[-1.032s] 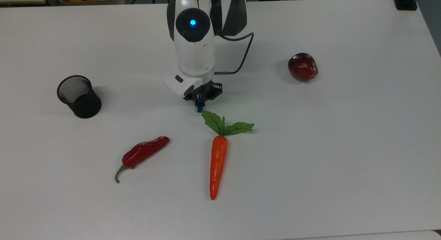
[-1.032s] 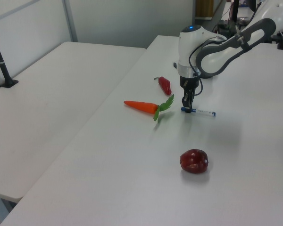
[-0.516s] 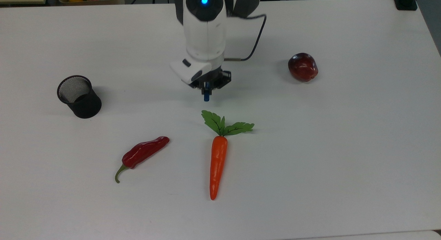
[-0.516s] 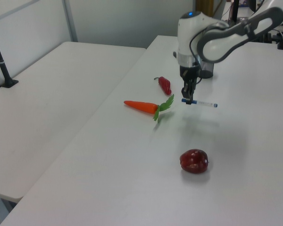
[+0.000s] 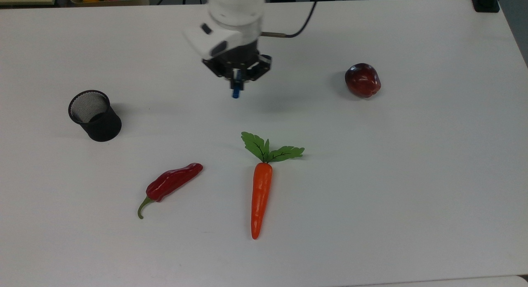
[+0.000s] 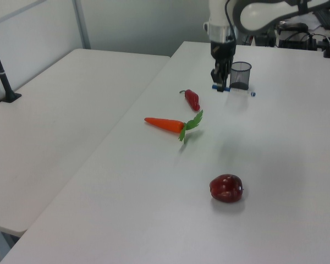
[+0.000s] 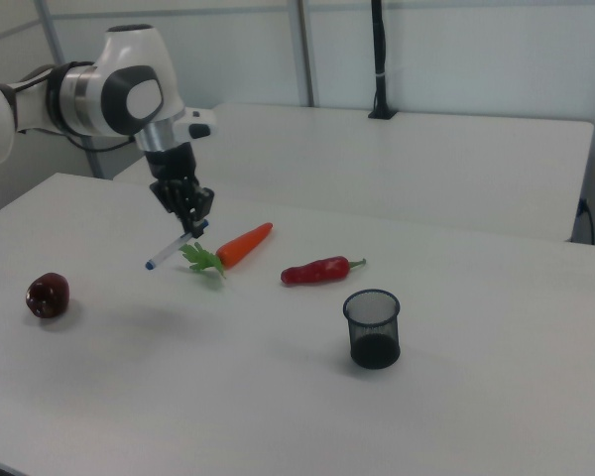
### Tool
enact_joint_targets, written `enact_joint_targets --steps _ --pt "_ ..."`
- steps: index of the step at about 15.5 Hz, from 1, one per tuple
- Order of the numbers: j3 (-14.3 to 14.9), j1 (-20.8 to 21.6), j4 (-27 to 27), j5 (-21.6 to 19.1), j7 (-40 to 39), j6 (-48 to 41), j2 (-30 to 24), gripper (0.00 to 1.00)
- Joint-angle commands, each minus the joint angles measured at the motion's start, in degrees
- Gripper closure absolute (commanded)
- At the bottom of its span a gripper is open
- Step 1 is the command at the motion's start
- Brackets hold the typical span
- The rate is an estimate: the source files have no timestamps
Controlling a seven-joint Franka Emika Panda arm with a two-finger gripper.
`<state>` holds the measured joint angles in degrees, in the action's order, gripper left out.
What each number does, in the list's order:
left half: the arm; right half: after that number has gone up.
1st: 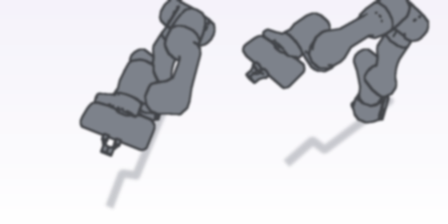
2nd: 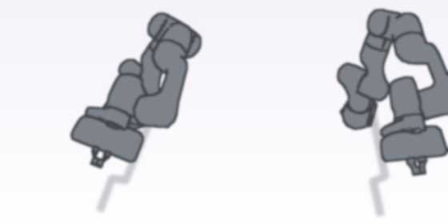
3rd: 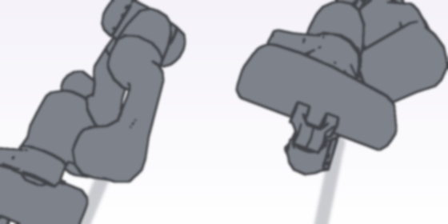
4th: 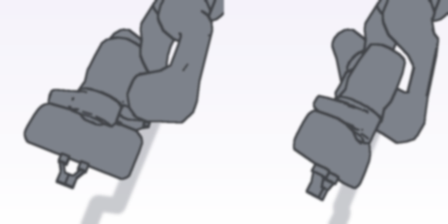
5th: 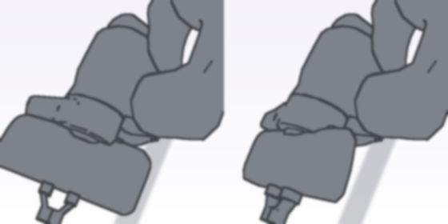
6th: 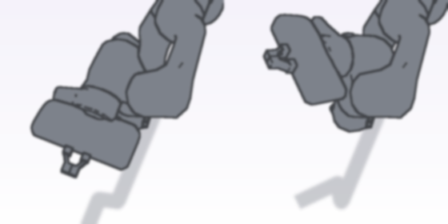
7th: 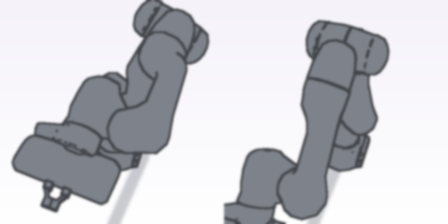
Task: Place marker
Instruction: 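Lift the marker and carry it toward the black mesh pen cup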
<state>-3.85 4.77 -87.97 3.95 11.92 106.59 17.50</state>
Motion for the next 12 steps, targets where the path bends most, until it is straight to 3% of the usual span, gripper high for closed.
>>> enact_joint_targets --steps 1,7,12 --pt "0.1 -5.6 3.1 2.6 0.2 -0.8 -0.4 0.88" --pt "0.6 -14.2 3.0 8.6 0.2 11.8 0.8 0.88" --pt "6.5 -15.1 0.1 9.7 0.6 27.2 2.5 0.88"
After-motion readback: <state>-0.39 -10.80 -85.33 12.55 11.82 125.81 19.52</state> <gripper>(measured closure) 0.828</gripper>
